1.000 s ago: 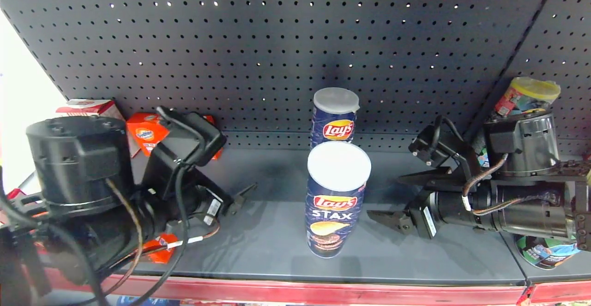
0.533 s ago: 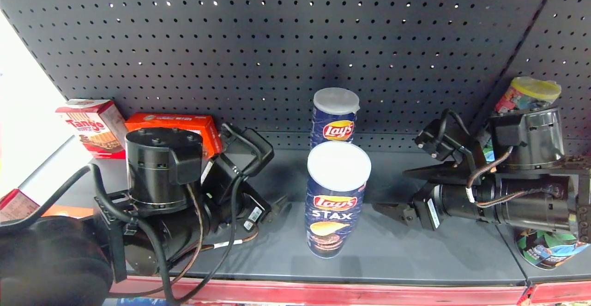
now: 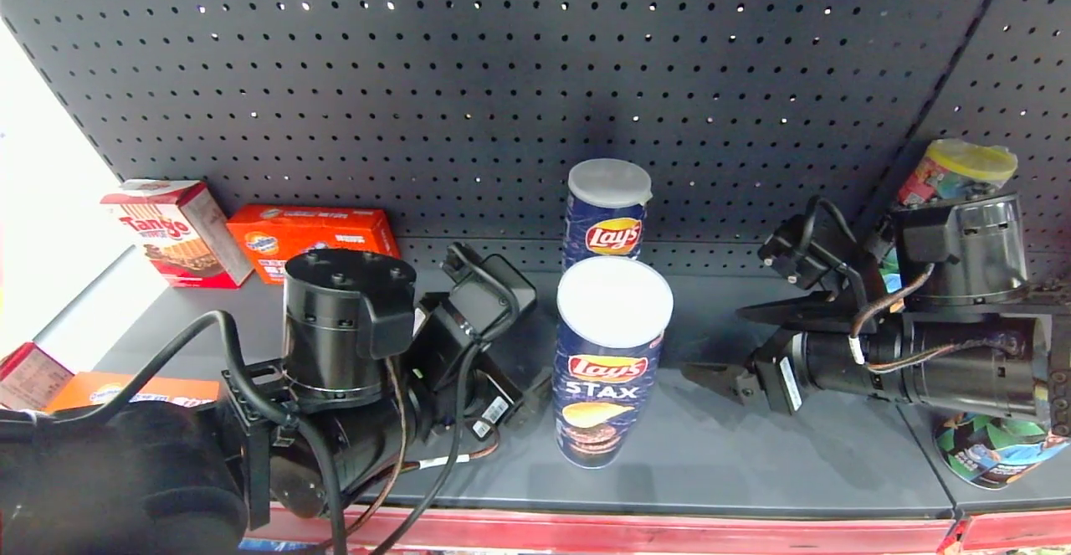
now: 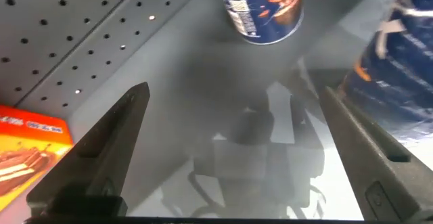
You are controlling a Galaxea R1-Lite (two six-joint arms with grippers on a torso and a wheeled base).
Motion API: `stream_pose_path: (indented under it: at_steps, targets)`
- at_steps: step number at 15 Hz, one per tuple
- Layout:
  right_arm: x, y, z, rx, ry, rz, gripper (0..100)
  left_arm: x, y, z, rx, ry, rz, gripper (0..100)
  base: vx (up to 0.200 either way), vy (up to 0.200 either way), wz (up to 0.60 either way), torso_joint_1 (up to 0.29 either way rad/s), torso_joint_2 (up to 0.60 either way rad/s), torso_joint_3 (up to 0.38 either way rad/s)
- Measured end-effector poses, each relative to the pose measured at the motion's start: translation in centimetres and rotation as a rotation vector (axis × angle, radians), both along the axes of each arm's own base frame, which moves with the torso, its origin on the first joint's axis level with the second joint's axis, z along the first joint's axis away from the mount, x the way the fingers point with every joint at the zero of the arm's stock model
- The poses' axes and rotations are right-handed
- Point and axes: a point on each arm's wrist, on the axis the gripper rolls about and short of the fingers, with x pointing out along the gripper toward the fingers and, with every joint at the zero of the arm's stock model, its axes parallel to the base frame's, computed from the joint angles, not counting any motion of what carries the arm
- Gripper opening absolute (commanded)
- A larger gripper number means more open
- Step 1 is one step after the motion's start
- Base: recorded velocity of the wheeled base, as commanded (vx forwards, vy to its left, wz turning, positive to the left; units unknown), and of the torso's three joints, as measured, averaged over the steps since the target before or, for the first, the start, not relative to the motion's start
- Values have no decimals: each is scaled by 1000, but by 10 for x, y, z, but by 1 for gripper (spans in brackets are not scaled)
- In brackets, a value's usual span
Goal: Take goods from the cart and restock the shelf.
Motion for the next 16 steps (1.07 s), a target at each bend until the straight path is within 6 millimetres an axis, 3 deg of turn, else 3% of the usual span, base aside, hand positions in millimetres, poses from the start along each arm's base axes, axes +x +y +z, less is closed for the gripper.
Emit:
stream_pose_path:
  at_steps: [16]
  targets:
    - [-2,-3,-1,-4,2,-5,100,4,-6,-2,-1,-1,-1,100,0,0,0,0,0,0]
